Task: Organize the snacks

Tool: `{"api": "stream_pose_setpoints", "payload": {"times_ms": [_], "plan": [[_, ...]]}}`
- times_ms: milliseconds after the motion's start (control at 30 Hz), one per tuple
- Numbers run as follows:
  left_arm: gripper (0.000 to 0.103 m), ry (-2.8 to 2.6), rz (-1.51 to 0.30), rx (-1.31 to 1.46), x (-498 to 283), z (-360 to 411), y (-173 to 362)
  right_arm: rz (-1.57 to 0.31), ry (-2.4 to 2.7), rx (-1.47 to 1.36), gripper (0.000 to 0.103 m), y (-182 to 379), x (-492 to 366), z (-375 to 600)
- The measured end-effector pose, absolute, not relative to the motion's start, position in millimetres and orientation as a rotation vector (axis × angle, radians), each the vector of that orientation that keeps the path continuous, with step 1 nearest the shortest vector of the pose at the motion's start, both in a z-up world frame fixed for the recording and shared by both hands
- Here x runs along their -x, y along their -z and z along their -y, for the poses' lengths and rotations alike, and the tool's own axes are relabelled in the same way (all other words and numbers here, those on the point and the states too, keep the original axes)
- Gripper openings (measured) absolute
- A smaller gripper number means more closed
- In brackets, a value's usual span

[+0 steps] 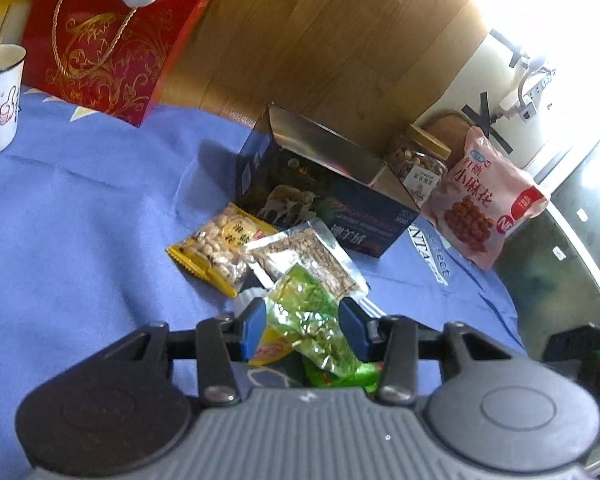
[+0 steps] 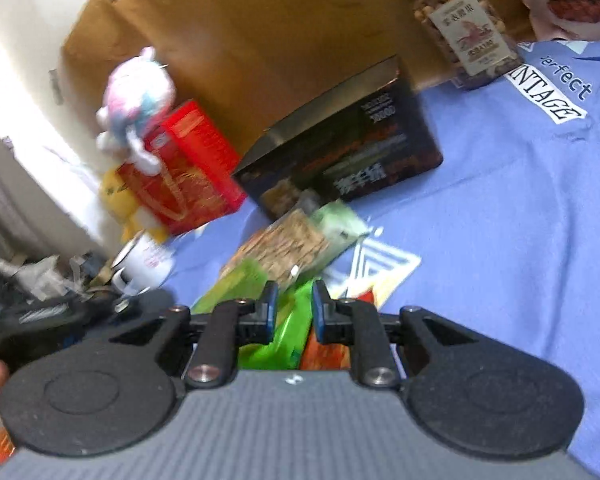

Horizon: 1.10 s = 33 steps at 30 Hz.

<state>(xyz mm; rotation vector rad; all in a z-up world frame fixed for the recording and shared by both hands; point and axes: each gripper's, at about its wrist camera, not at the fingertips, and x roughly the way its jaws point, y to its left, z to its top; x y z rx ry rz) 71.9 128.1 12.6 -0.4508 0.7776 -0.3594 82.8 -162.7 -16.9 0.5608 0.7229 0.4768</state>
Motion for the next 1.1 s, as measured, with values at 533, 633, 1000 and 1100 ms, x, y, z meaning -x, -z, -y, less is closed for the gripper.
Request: {"api": "stream_pose_setpoints", "payload": {"times_ms": [533, 633, 1000, 1100], "plan": [[0.049, 0.352, -0.777, 0.432, -118, -117, -17, -0.737, -0.431, -0.683, 0.047, 29, -134, 200], [0.049, 0.316, -0.826, 0.433, -130, -112, -3, -0.83, -0.502, -0.728, 0.042, 47, -150, 181], [0.054, 0.404, -0.884, 0.422, -133, -87, 13, -0.801, -0.408, -0.876, 0.018, 60, -94, 239], [0.054, 0.433, -0.924, 0.419, -136, -73, 16, -0.799, -0.417, -0.857, 0.02, 57, -87, 242]]}}
